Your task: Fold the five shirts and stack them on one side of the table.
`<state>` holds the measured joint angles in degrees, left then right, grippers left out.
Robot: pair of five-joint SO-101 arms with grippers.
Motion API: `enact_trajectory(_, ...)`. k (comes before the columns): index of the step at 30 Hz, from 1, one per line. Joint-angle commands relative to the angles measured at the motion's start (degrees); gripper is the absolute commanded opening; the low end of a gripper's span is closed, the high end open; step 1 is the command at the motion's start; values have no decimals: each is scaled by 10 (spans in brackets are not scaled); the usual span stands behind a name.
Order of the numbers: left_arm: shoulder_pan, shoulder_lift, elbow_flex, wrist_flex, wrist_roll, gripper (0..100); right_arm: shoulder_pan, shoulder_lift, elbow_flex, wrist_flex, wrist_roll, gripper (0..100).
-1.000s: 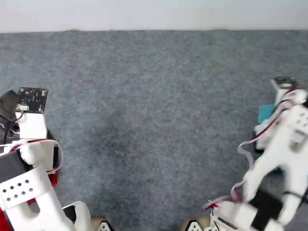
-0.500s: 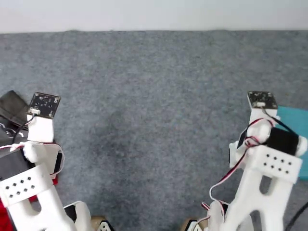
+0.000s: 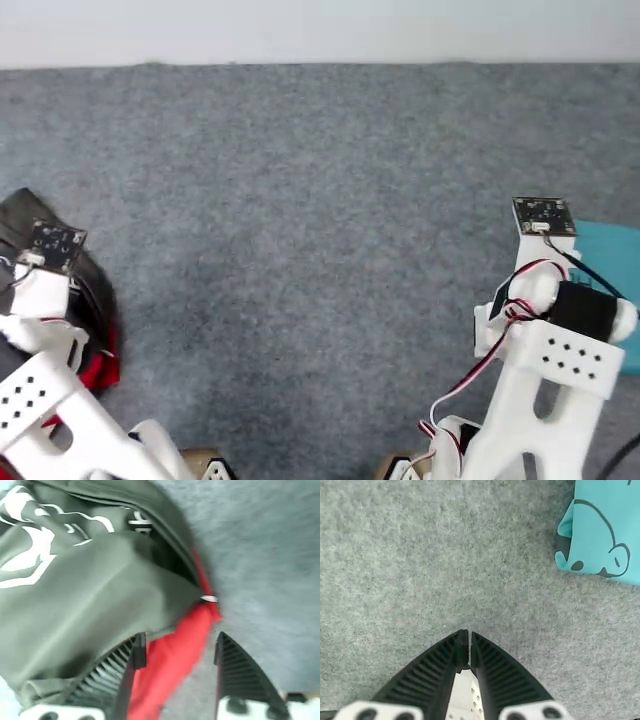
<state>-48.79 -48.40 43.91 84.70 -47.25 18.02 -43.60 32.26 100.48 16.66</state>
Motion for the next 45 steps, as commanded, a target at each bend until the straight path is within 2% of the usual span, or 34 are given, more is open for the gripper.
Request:
enact_trajectory(1,-22,-3,17,-75,-44,229,-3,-5,-3,23,-6,10)
enact_trajectory(7,-24,-2,73,-151,-75,229,-3,-5,-3,23,-7,10)
enact_trajectory(16,-15,-2,156,-227,-76,227,-3,-7,-3,23,-6,10)
enact_trajectory(19,-2,-3,155,-228,-76,162,-3,-8,-3,23,-6,10)
enact_trajectory(23,18,-8,138,-224,-73,9,-3,-8,-3,23,-5,10)
enact_trajectory(25,18,-8,114,-212,-65,21,-3,-8,-3,23,-5,10)
enact_trajectory(31,23,-6,5,-159,34,13,-3,-8,-2,23,-5,10)
enact_trajectory(35,48,-5,-73,-124,91,13,-3,-8,11,19,-5,10)
enact_trajectory(39,79,-4,-158,-106,179,13,-3,-9,12,19,-5,10)
enact_trajectory(42,120,-4,-227,-107,278,14,-3,-9,12,19,-5,10)
enact_trajectory(45,185,-4,-294,-107,345,14,-3,-9,12,19,-5,10)
